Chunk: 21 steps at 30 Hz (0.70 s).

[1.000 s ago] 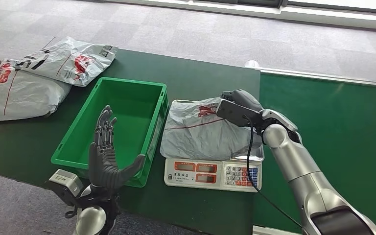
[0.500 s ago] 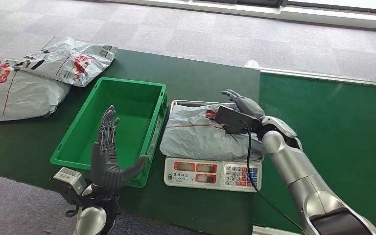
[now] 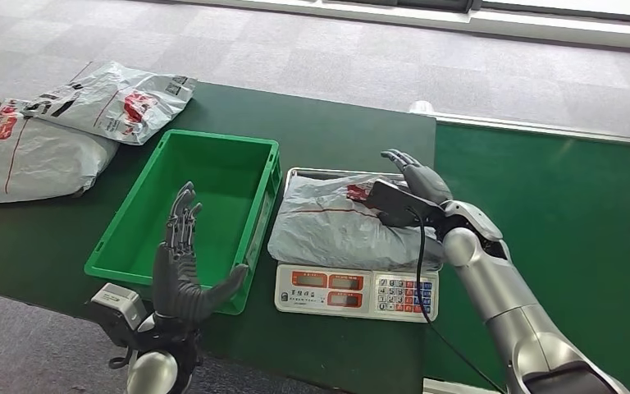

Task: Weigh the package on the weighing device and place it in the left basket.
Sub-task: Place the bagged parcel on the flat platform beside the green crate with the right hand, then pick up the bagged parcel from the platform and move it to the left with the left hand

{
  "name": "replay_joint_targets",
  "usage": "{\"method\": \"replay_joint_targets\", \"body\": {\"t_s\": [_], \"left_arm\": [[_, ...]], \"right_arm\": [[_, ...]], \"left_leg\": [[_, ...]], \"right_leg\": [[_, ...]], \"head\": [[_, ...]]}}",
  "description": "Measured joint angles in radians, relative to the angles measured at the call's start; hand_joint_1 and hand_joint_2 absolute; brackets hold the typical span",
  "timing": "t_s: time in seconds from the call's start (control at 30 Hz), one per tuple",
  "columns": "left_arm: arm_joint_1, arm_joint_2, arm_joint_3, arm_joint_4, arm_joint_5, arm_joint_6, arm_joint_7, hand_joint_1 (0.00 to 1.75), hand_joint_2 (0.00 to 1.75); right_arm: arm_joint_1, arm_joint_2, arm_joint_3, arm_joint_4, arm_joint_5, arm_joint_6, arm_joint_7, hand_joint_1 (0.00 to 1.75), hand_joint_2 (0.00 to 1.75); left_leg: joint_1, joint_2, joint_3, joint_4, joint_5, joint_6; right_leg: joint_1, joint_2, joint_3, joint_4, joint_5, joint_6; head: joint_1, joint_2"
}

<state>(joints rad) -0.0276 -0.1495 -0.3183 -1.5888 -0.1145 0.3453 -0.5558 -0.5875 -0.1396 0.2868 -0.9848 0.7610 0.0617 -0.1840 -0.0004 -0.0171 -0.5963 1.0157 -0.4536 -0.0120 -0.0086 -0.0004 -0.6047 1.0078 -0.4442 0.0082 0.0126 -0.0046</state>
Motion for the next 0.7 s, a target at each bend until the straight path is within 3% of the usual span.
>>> {"method": "replay_joint_targets", "body": {"t_s": [0.23,0.43,0.57,0.7], "left_arm": [[0.026,0.0,0.012,0.005,-0.032,-0.043,0.032,0.0,1.75],[0.001,0.0,0.004,0.044,-0.077,-0.12,0.018,0.0,1.75],[-0.111,0.0,-0.037,0.107,-0.217,-0.123,0.056,0.0,1.75],[-0.329,-0.02,-0.082,0.245,-0.384,-0.153,0.153,0.0,1.75]], "right_arm": [[0.121,-0.006,-0.107,-0.179,-0.017,-0.167,0.008,0.0,1.75],[0.354,0.024,-0.297,-0.443,-0.207,-0.331,-0.178,0.0,1.75],[0.503,0.085,-0.383,-0.567,-0.371,-0.393,-0.309,0.0,1.75],[0.613,0.166,-0.415,-0.686,-0.613,-0.508,-0.464,0.0,1.75]], "left_leg": [[0.0,-0.001,0.0,0.0,0.0,0.0],[0.0,-0.003,-0.001,0.0,-0.002,0.0],[0.0,-0.003,-0.001,0.0,-0.002,0.0],[0.0,-0.002,-0.001,0.0,0.0,-0.001]], "right_leg": [[0.0,-0.001,0.0,0.0,0.0,0.0],[0.0,-0.003,0.0,-0.001,-0.002,0.0],[0.0,-0.004,0.0,-0.001,-0.002,0.0],[0.0,-0.005,-0.001,0.0,-0.001,-0.001]], "head": [[0.0,0.0],[0.0,0.0],[0.0,0.0],[0.0,0.0]]}}
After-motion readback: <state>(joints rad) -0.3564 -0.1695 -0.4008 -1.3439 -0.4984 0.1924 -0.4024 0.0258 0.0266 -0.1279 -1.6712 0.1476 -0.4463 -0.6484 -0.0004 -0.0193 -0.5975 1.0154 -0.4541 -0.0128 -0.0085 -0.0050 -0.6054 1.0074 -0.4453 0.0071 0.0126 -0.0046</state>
